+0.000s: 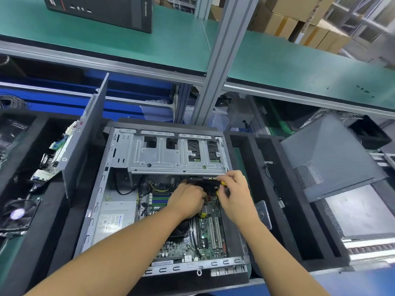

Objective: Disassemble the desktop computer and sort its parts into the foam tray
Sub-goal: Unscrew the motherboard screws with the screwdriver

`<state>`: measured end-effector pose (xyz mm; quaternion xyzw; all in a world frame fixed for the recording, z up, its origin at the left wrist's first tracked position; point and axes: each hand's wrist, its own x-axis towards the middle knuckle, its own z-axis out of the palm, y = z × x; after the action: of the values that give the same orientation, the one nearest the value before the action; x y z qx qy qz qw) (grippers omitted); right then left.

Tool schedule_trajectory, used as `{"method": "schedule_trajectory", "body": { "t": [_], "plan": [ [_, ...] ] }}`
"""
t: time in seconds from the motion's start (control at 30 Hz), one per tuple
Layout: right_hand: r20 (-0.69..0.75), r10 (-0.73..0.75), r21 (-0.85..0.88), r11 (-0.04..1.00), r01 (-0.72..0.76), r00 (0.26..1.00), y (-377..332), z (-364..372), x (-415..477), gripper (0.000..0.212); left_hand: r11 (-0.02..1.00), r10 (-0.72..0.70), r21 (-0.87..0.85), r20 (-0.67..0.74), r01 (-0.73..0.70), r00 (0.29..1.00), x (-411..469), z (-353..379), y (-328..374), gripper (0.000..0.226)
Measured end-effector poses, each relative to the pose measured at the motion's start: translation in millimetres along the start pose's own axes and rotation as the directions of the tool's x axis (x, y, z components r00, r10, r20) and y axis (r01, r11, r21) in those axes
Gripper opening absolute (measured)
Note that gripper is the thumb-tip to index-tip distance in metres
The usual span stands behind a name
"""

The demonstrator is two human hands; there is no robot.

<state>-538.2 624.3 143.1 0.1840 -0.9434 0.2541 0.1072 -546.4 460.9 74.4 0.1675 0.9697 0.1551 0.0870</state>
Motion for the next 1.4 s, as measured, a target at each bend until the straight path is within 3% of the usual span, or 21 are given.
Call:
{"method": "schedule_trajectory", "body": {
  "t": [0.1,0.2,0.47,0.67,0.97,1.13,1.3,1.4],
  "plan": [
    [0.023,-0.026,-0.022,0.999,0.026,0.999,-1,-1,-1,0.021,1.0,-0.01,0.005,-0.008,0.01,1.0,0,0,1,0.026],
    [0.024,-0.065,-0.045,0.997,0.066,0.998,-4,-2,0,0.006,1.0,-0.016,0.008,-0.013,0.016,1.0,1,2,1,0.023],
    [0.092,-0.097,-0.034,0.994,0.1,0.991,-6,-3,0,0.022,0.999,-0.006,0.039,-0.046,0.008,0.999,4,6,-1,0.032],
    [0.071,0.006,0.06,0.998,-0.011,0.997,-5,-1,-2,0.026,1.0,0.002,0.031,-0.064,0.0,0.998,4,7,0,0.03],
    [0.045,-0.132,-0.049,0.99,0.134,0.99,-4,-1,0,0.028,1.0,0.012,0.024,-0.082,-0.01,0.997,3,11,-4,0.031],
    [0.07,-0.154,-0.037,0.987,0.157,0.986,-3,0,0,0.009,1.0,0.015,0.008,-0.089,-0.014,0.996,2,9,-3,0.024],
    [0.043,-0.144,-0.1,0.984,0.148,0.989,-1,3,-2,0.017,1.0,0.021,0.013,-0.08,-0.02,0.997,1,8,-3,0.025],
    [0.048,-0.124,-0.044,0.991,0.126,0.991,0,3,-2,0.029,1.0,0.023,0.015,-0.086,-0.022,0.996,0,5,-2,0.024]
  ]
}}
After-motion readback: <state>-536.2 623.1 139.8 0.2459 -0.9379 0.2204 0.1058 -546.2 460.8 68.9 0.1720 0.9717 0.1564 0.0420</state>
